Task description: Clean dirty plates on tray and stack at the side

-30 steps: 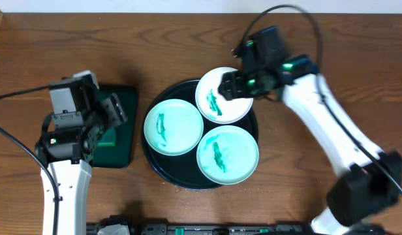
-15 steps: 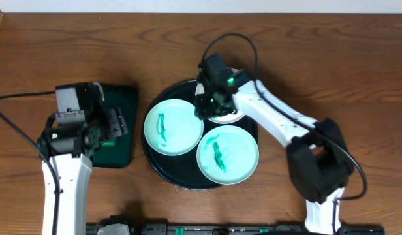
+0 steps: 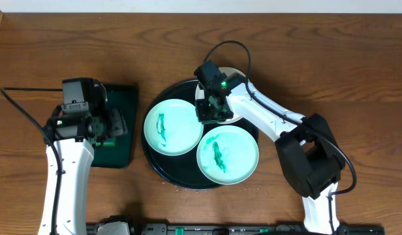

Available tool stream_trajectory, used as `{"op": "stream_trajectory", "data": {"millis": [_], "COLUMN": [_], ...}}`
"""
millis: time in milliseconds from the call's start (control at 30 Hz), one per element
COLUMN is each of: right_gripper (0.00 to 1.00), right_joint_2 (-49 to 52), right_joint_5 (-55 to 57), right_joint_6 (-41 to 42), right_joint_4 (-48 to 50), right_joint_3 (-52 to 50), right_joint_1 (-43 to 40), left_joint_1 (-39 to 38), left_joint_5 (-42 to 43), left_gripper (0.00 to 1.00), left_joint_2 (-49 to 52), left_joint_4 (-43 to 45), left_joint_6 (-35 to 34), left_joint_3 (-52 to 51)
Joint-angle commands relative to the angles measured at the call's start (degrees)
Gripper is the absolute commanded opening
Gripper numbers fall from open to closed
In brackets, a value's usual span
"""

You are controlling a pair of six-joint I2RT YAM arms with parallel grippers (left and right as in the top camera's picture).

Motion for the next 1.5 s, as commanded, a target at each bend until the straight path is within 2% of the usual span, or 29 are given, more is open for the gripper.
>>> {"op": "stream_trajectory", "data": {"millis": [0, 367, 567, 700, 867, 933, 1133, 1267, 1467], "right_gripper": [0.26, 0.25, 0.18, 0.17, 0.03, 0.01, 0.01, 0.01, 0.01], "right_joint_2": [0.2, 0.9, 2.7, 3.5, 4.3, 4.5, 4.7, 4.7, 4.7], "right_joint_5": [1.8, 3.7, 4.3, 4.3, 4.3, 4.3, 4.3, 4.3, 4.2], "right_joint_6": [1.3, 1.3, 1.2, 1.3, 1.5, 1.4, 1.0, 0.7, 0.5], "right_joint_4": [-0.1, 0.3, 1.2, 2.0, 3.1, 3.3, 3.5, 3.6, 3.8], "right_joint_3": [1.0, 1.0, 1.0, 1.0, 0.9, 0.9, 0.9, 0.9, 0.9], "right_joint_1": [1.4, 2.9, 3.6, 3.6, 3.6, 3.6, 3.6, 3.6, 3.6], "left_joint_1": [-0.2, -0.2, -0.2, -0.2, 0.0, 0.0, 0.1, 2.7, 8.9], "left_joint_5": [-2.5, -3.7, -3.7, -3.9, -7.1, -7.1, -7.1, -6.6, 1.1], "left_gripper": [0.66, 0.66, 0.67, 0.72, 0.75, 0.75, 0.75, 0.75, 0.75], "left_joint_2": [0.7, 0.8, 0.8, 1.1, 2.5, 3.3, 8.8, 13.7, 21.0], "left_joint_4": [0.5, 0.9, 0.9, 0.9, 1.0, 1.4, 4.2, 5.6, 8.3], "left_joint_6": [-0.8, -0.8, -0.7, -0.7, -0.7, -0.3, 5.8, 6.9, 12.9], "left_joint_3": [0.2, 0.2, 0.2, 0.2, 0.2, 0.2, 0.2, 0.2, 1.3]}}
